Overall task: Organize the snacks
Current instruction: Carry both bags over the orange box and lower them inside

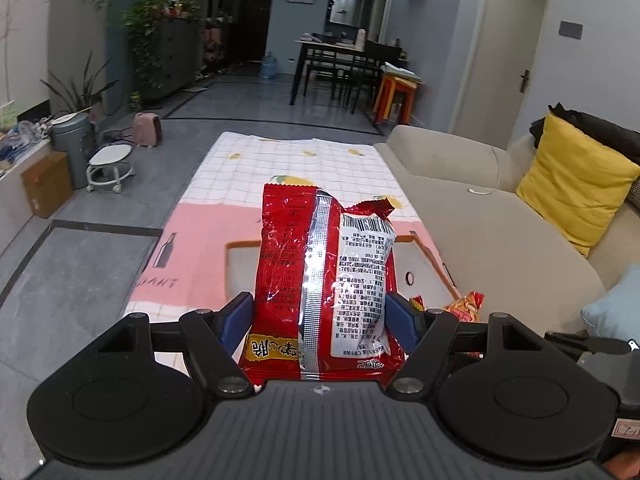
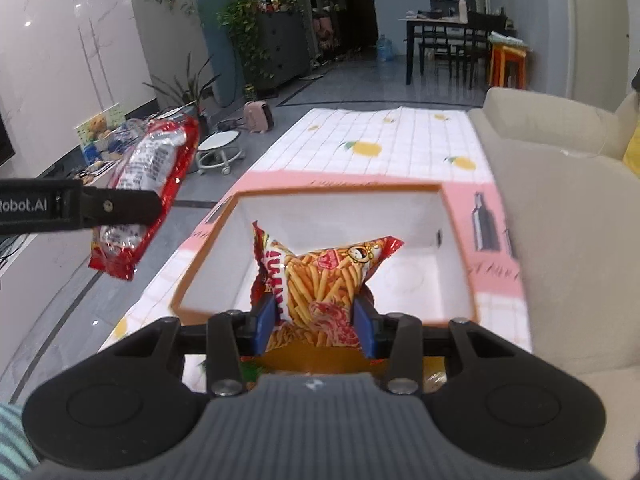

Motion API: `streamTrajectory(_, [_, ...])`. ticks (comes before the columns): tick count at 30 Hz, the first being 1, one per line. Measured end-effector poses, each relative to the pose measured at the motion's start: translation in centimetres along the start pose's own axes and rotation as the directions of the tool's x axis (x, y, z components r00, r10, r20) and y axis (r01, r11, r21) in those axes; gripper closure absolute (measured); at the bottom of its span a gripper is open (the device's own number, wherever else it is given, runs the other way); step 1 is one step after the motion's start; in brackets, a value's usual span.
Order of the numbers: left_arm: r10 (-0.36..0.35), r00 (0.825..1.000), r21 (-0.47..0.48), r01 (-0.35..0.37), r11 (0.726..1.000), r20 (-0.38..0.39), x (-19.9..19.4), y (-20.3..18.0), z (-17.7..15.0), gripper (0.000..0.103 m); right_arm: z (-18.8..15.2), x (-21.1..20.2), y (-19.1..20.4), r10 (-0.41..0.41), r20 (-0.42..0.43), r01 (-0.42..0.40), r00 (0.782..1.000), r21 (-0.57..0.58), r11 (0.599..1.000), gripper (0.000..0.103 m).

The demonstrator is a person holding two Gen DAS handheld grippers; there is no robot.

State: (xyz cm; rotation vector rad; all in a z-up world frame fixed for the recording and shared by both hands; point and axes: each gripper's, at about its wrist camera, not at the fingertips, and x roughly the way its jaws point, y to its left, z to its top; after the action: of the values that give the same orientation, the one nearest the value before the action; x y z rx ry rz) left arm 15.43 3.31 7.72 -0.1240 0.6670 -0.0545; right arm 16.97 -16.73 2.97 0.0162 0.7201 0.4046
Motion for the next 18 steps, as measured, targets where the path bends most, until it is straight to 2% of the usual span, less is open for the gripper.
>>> streamTrajectory(3, [0.005,1.0,0.024,-0.005,1.0,-0.017,1.7,-0.5,0.7,0.021,1.2,0.7,-1.0,-0.018,0.004,0.018,1.0,-0.004,1.0,0.063])
streamTrajectory(8, [0.035,0.996,0.057,-0.031,0.998,-0.081,3.8,-0.9,0.8,0.021,2.9,3.5,-2.0,0.002,-0.034,-0.002,0.999,0.002,1.0,0.063])
streamTrajectory(13, [0.045,0.978,0.092,-0.027,0.995,-0.202,7.7,-0.3,0.3,0.021,4.2,7.5,-2.5,0.019,-0.113,-0.023,0.993,-0.037,0.999,0.063])
streamTrajectory(18, [0.067,0.958,0.139,-0.029,0.99,-0.28,10.1,-0.2,-0.8,0.021,4.4,11.4,-2.9,0.032,-0.21,-0.044,0.977,-0.05,0.998,0.063])
